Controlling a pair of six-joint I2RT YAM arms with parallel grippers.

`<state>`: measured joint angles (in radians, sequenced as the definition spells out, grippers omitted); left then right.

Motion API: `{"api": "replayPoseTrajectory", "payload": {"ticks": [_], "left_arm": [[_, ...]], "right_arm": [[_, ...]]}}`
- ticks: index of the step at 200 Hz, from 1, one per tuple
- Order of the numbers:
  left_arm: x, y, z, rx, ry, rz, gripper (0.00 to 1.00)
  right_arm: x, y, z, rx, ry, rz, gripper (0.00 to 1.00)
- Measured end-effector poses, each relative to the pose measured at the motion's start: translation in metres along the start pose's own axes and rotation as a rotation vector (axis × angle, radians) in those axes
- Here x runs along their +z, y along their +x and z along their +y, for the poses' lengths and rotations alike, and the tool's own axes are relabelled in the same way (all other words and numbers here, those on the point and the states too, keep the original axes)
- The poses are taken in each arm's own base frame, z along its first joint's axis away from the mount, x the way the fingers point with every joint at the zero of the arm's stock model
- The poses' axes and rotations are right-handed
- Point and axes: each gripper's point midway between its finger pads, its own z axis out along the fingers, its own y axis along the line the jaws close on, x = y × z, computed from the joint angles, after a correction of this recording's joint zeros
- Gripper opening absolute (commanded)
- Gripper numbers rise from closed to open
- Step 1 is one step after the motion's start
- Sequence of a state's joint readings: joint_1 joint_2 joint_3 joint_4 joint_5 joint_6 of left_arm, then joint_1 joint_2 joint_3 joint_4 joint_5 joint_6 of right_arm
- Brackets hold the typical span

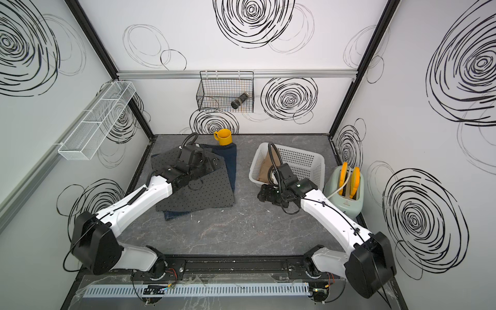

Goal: Roll up the skirts
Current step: Move the basket to the corner of the board.

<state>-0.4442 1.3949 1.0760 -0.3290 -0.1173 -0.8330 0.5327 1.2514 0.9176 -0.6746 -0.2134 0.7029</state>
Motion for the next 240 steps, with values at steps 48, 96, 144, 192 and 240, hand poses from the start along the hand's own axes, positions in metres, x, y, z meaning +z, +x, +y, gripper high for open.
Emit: {"api": "replayPoseTrajectory", "payload": {"ticks": [48, 96, 144, 192, 240], "left_arm": [[-0.006, 0.036, 0.118, -0.102, -0.227, 0.070, 0.97], [-0.017, 0.027, 0.133, -0.099, -0.224, 0.026, 0.97], [0.017, 0.061, 0.101, 0.075, -0.241, 0.166, 0.97], [0.054, 0.085, 0.037, 0.246, -0.187, 0.268, 0.97], [0.070, 0.117, 0.038, 0.325, -0.243, 0.360, 0.99]], "right_arm": [[0.054, -0.041, -0.030, 0.115, 0.173, 0.007, 0.85], [0.052, -0.127, -0.069, 0.209, 0.245, -0.158, 0.84], [0.052, -0.204, -0.095, 0.258, 0.244, -0.266, 0.84], [0.047, -0.253, -0.144, 0.300, 0.318, -0.330, 0.83], [0.024, -0.258, -0.188, 0.336, 0.428, -0.352, 0.81]]}}
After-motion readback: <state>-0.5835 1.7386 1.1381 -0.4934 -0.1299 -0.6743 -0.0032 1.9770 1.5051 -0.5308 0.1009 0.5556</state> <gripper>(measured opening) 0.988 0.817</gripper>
